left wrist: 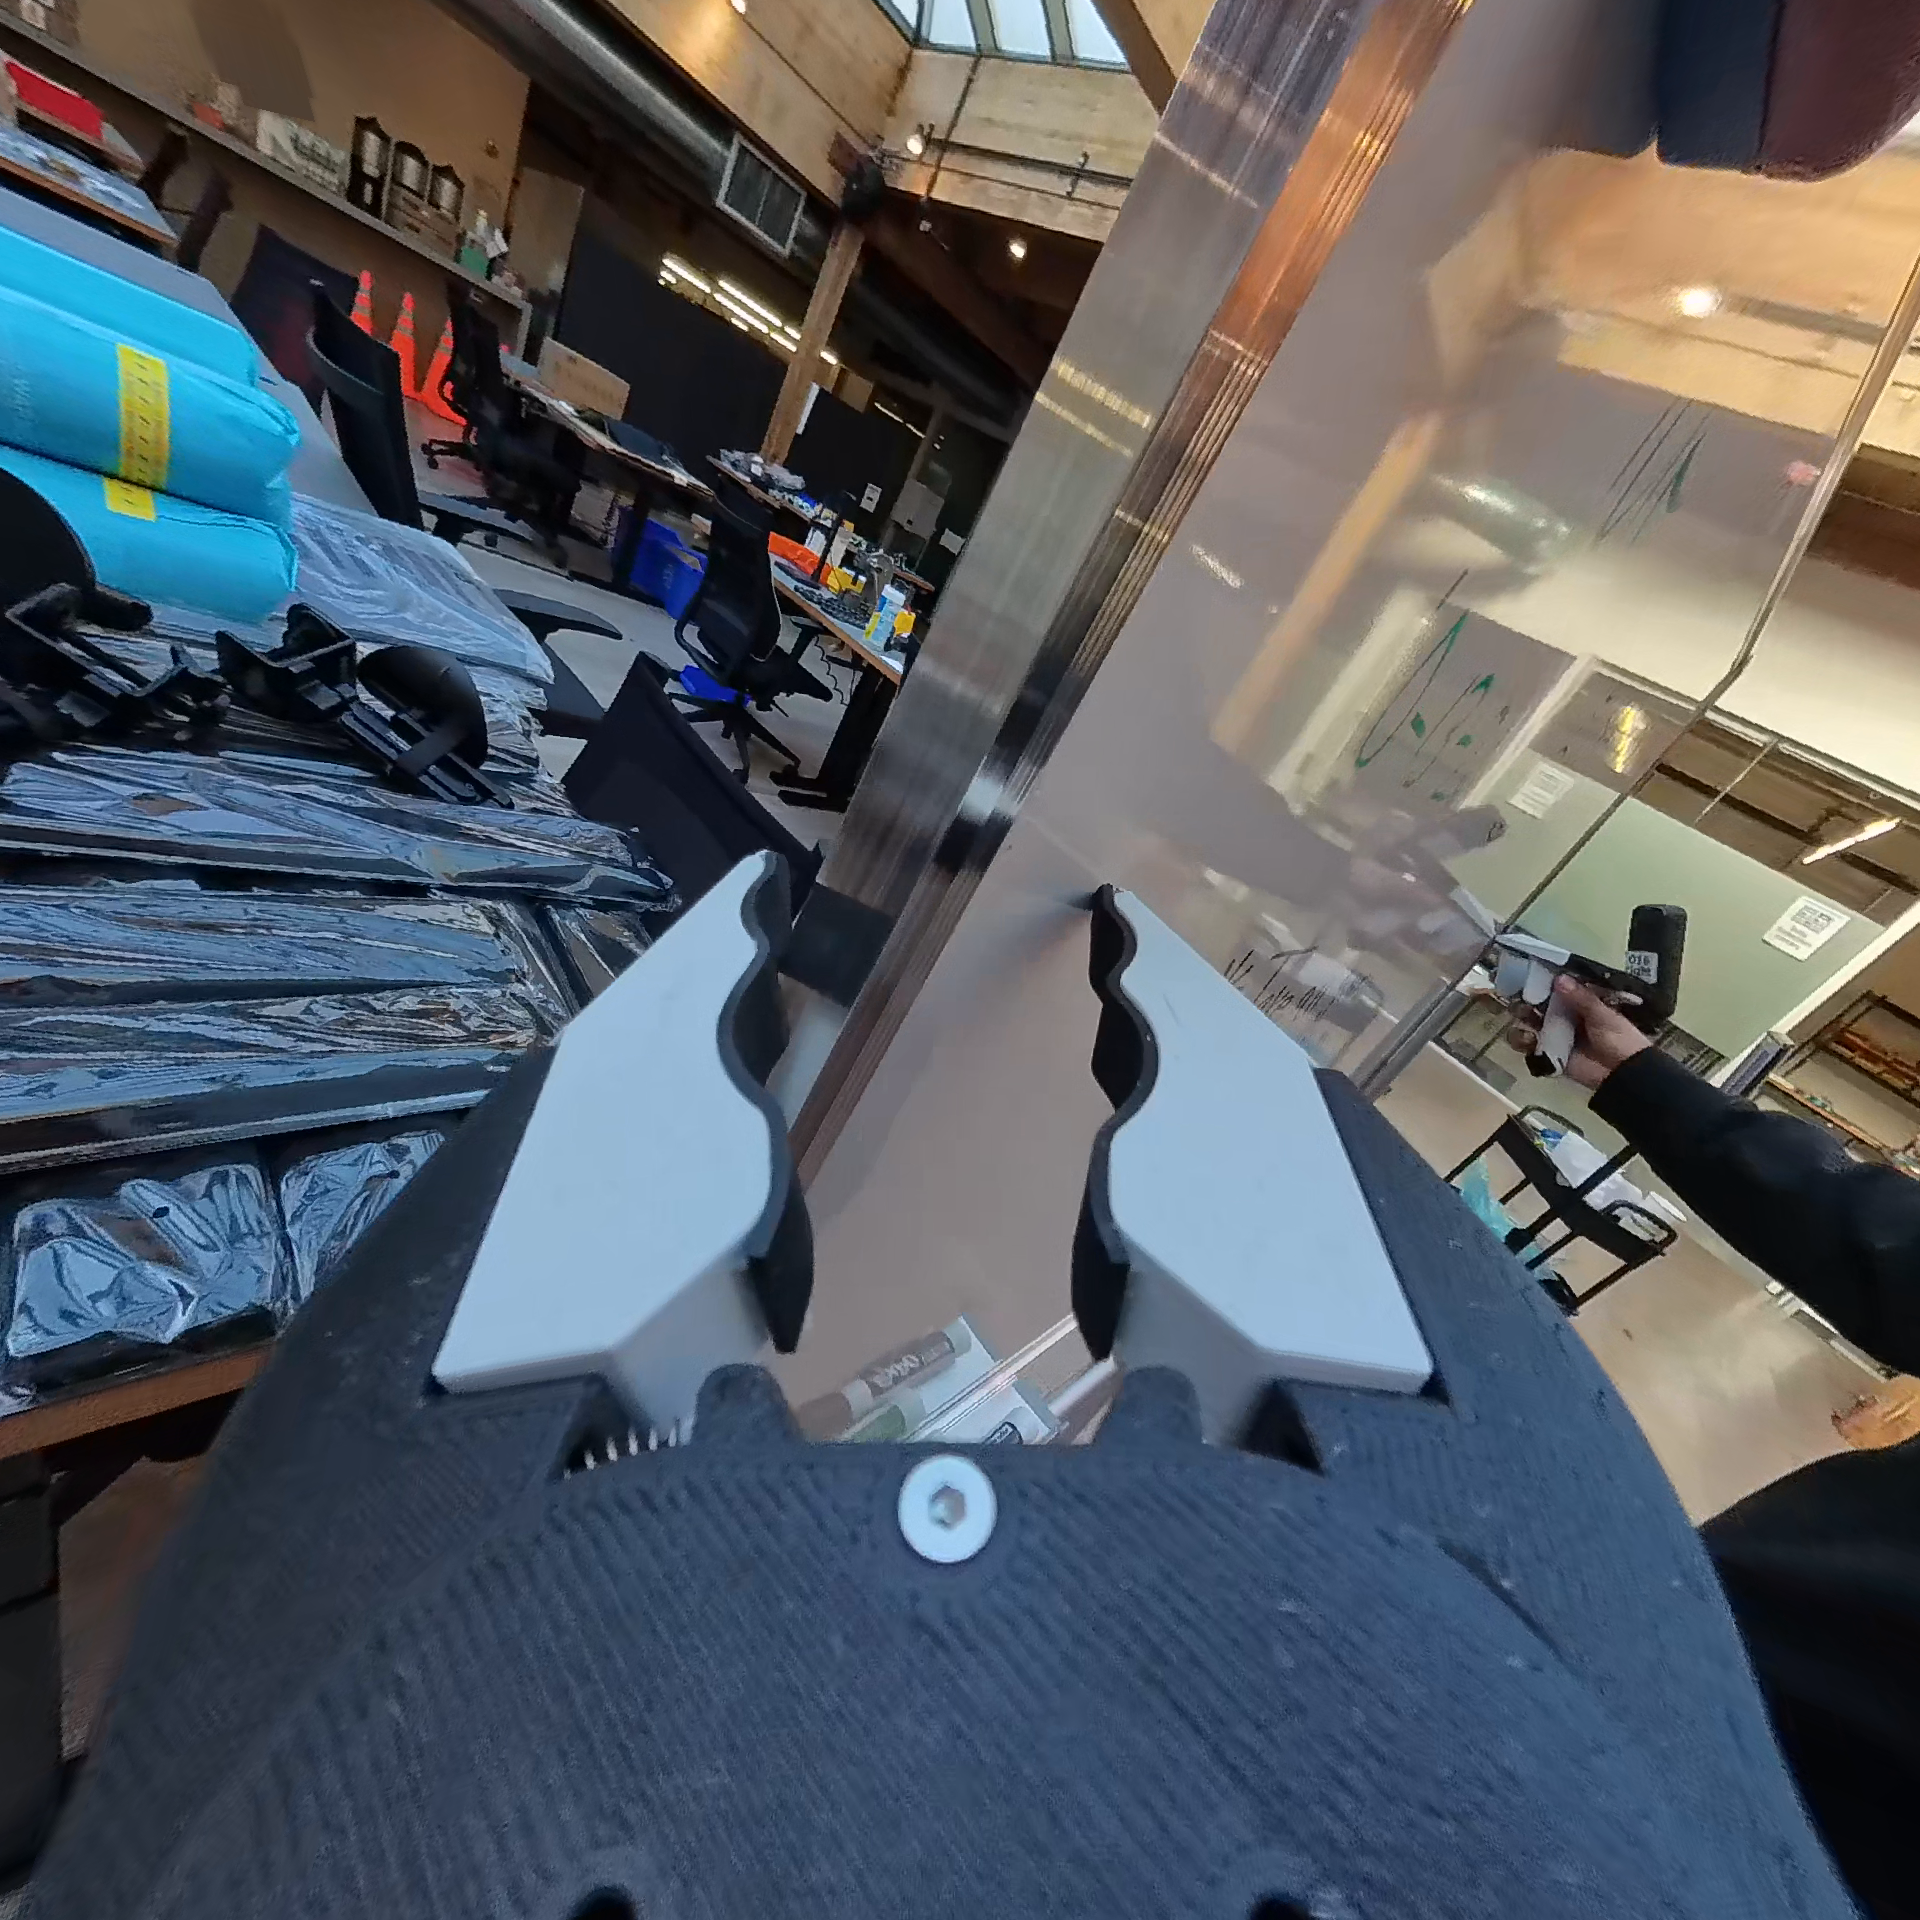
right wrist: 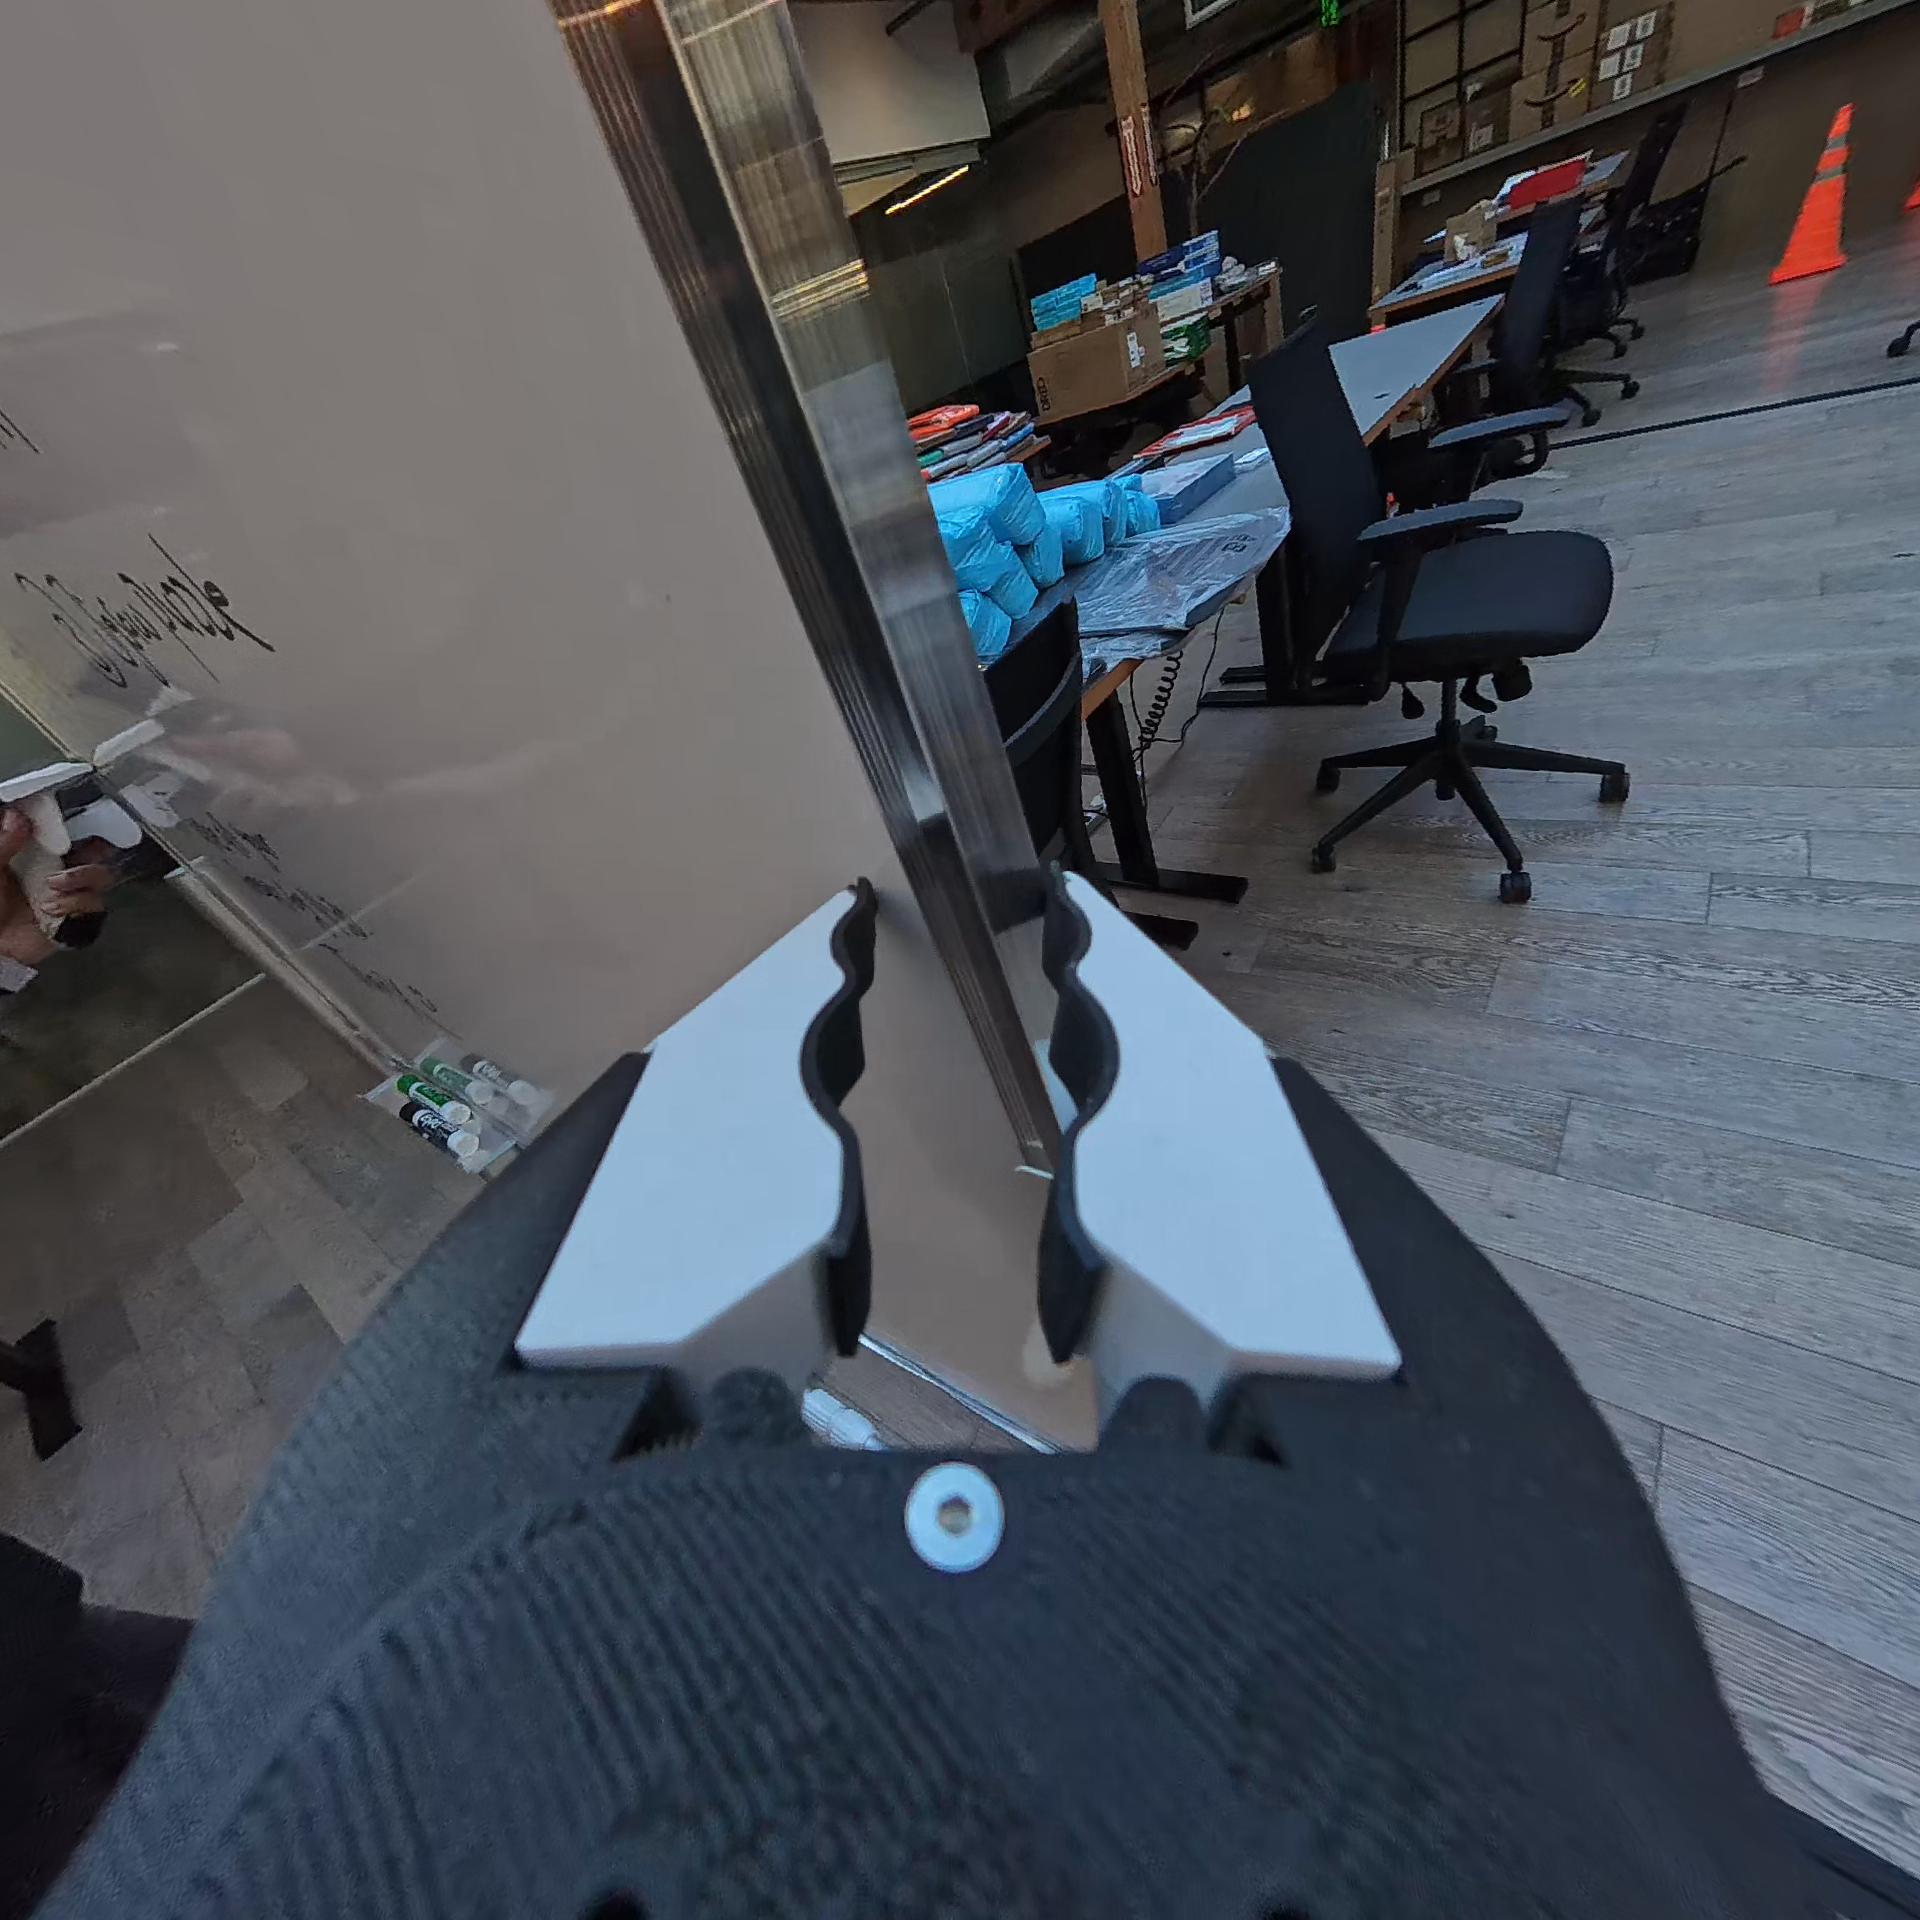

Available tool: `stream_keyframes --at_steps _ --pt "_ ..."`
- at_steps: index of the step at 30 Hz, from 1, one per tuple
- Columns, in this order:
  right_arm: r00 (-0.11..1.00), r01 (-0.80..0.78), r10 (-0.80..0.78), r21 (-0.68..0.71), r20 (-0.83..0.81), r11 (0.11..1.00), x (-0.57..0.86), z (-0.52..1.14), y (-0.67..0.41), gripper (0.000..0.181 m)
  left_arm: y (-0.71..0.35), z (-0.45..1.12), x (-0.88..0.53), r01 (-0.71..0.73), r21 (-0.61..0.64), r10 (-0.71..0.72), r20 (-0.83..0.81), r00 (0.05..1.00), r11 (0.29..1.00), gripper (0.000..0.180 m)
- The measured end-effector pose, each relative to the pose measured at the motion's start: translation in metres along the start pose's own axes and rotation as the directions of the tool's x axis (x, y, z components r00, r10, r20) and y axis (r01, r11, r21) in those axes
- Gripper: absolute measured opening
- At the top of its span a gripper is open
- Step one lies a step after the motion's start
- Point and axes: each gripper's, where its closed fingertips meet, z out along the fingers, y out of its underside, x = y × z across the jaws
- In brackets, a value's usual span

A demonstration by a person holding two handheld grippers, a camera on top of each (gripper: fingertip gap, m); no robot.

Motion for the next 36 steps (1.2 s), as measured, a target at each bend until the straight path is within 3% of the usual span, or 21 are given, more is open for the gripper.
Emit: stream_keyframes --at_steps 8,19,26,28,29,31,33,36 --pt "1.000 0.014 -0.014 0.033 0.018 0.999 -0.046 -0.026 0.018 0.029 -0.014 -0.005 -0.020 0.010 -0.006 -0.010 0.003 1.000 1.000 0.065" --pt "1.000 0.016 -0.015 0.058 -0.011 0.998 -0.011 0.004 0.004 0.031 -0.009 0.002 -0.014 0.012 -0.011 -0.012 0.011 1.000 1.000 0.062" --pt "0.999 0.043 -0.041 0.113 -0.019 0.993 -0.011 0.009 0.002 0.033 -0.012 0.003 -0.018 -0.017 0.044 0.011 0.135 0.991 0.999 0.075" --pt "1.000 -0.009 0.011 0.139 -0.019 0.990 -0.010 -0.003 0.005 0.043 -0.008 -0.003 -0.012 -0.032 0.069 0.017 0.207 0.978 0.997 0.077" --pt "0.996 -0.063 0.071 0.169 -0.044 0.984 -0.005 -0.013 0.006 0.059 -0.005 -0.009 -0.005 -0.042 0.086 0.021 0.240 0.971 0.995 0.081" --pt "0.989 -0.124 0.141 0.302 -0.033 0.945 -0.009 -0.053 0.006 0.066 0.005 -0.025 0.018 -0.062 0.113 0.023 0.320 0.947 0.992 0.092" --pt "0.981 -0.102 0.157 0.390 -0.110 0.915 -0.009 -0.105 0.024 0.064 0.023 -0.037 0.072 -0.155 0.110 0.102 0.384 0.918 0.982 0.093" --pt "0.924 -0.034 0.154 0.325 -0.350 0.945 -0.002 -0.193 0.100 0.055 0.072 -0.019 0.193 -0.388 -0.021 0.356 0.445 0.822 0.921 0.095"
